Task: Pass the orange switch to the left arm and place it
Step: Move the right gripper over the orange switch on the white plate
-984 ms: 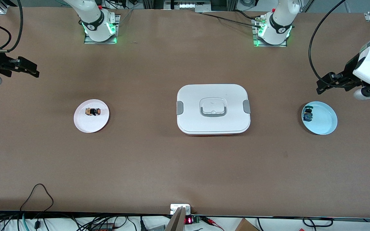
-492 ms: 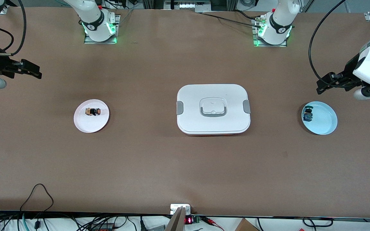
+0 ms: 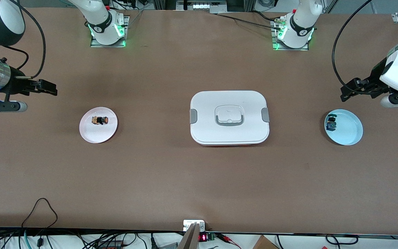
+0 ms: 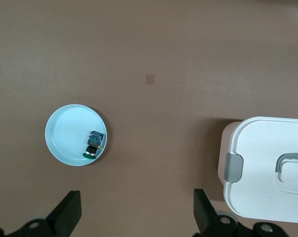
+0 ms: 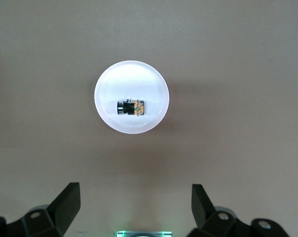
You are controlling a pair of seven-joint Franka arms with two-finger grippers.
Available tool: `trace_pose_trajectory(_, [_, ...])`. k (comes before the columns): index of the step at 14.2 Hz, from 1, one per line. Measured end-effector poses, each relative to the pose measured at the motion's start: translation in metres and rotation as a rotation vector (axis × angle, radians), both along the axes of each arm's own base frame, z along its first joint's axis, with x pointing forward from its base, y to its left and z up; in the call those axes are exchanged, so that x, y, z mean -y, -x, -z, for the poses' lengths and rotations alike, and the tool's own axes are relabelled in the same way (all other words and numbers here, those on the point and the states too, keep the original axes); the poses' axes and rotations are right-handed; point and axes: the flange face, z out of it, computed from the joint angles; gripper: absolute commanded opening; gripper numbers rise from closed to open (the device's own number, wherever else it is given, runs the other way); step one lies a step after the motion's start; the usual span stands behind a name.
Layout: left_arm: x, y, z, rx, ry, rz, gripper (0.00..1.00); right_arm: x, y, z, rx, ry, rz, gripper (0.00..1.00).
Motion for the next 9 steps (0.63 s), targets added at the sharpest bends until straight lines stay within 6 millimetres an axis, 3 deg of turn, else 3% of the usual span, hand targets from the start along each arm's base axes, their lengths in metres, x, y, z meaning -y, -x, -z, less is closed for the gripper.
trace_pose_trajectory(9, [0.000,0.000,0.000,0.000,0.000,0.000,1.00,-0.010,-0.030,0.042,0.043,0.005,-0.016,1.00])
